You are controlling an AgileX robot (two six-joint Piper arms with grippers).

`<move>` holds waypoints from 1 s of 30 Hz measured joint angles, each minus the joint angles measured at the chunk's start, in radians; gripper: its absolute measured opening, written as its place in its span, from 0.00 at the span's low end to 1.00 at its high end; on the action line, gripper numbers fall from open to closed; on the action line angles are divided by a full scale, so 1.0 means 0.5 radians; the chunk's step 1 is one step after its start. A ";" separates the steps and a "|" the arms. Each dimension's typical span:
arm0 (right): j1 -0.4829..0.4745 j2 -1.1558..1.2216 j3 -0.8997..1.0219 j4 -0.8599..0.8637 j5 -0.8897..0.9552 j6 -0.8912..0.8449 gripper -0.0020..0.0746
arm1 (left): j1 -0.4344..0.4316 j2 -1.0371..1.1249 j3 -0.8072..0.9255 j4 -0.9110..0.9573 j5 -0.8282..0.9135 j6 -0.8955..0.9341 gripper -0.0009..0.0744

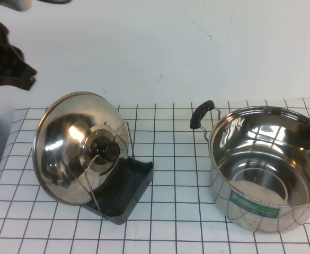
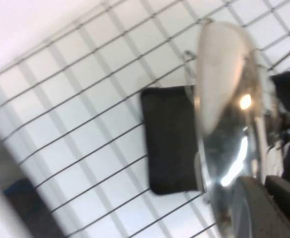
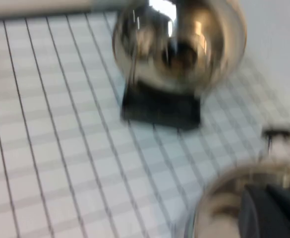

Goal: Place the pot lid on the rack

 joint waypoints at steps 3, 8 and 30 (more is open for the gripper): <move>0.000 0.000 -0.028 -0.385 0.147 0.311 0.02 | 0.000 -0.121 -0.005 0.129 0.009 -0.127 0.02; 0.000 -0.004 -0.119 -1.228 0.358 0.869 0.02 | 0.000 -0.377 -0.013 0.278 0.022 -0.339 0.01; 0.000 -0.875 0.725 -1.769 -0.523 1.591 0.02 | 0.000 -2.062 1.547 -0.744 -0.894 0.353 0.01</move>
